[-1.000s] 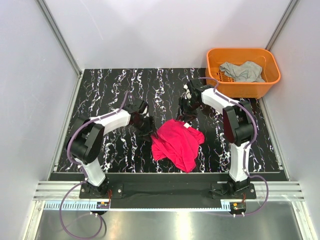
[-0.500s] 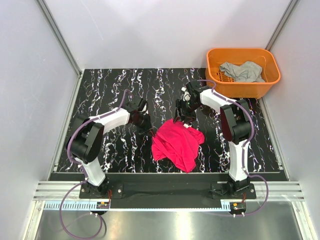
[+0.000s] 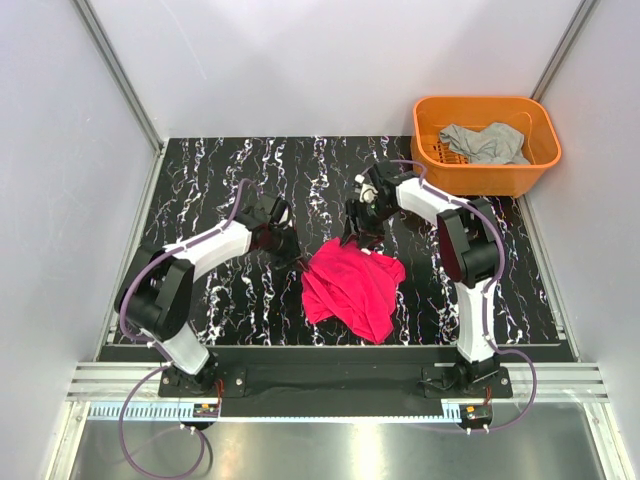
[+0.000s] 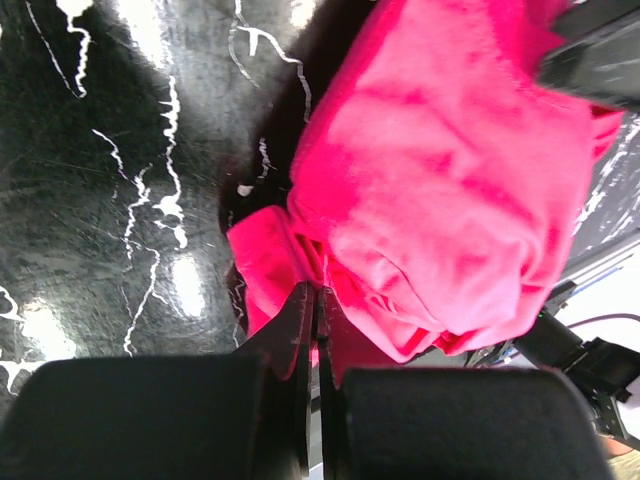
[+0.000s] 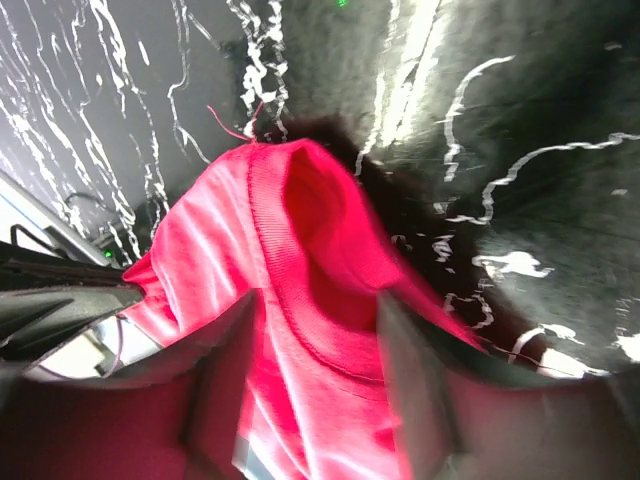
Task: Fold and stack the t-shirts
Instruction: Flatten the tshirt out
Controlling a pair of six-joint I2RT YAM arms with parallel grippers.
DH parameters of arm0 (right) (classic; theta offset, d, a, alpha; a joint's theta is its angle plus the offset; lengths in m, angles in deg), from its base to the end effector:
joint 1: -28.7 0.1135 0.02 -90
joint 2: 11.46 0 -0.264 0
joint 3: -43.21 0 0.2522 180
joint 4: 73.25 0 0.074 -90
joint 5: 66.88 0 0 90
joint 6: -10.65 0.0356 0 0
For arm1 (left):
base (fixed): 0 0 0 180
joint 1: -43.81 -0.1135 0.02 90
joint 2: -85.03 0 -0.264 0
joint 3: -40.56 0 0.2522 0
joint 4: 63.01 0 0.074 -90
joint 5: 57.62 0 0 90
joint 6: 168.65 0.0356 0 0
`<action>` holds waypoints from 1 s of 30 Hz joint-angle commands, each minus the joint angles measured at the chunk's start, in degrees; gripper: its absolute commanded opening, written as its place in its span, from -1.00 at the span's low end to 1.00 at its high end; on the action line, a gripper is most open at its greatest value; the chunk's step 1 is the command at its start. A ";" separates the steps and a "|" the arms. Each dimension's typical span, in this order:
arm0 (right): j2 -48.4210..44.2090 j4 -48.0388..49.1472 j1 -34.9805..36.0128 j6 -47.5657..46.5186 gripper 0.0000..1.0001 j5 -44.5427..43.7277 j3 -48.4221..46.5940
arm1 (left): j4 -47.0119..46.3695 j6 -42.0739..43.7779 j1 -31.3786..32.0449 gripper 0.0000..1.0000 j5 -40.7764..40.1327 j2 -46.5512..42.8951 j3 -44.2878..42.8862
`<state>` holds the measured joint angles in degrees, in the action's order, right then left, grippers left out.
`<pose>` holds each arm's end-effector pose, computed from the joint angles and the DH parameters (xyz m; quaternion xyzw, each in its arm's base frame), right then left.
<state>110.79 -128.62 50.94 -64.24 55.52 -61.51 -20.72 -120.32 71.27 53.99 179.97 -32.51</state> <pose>0.3926 0.1811 0.1614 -0.1004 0.9452 0.3071 0.0469 0.2810 -0.1608 0.1862 -0.0768 0.9552 -0.2751 0.0772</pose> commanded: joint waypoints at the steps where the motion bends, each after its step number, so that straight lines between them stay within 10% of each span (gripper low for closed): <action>1: 0.26 1.44 1.40 -0.70 0.32 2.84 -1.06 | -1.73 -0.78 -0.22 -1.00 -0.25 -3.09 0.25; 7: -2.72 -0.05 2.54 -3.85 0.49 -12.17 -2.99 | -1.73 -1.22 -0.13 -1.00 -0.25 -2.65 0.42; 12: 2.88 -4.70 4.74 -5.35 0.00 -12.53 -11.34 | -1.90 -1.22 -0.04 -1.00 -0.07 -1.86 -0.01; 24: 9.04 -5.24 7.12 -5.62 0.04 -8.76 -15.04 | -1.90 -0.87 -0.13 -1.00 1.24 -0.63 -0.90; 30: 7.30 -5.59 7.20 -2.82 -0.87 -15.86 -15.74 | -1.64 -1.04 -0.13 -1.00 0.98 -1.07 -0.90</action>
<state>119.86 -133.51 57.58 -68.59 45.12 -75.03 -20.72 -121.05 71.27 54.23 179.29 -32.32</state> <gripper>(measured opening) 0.158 0.013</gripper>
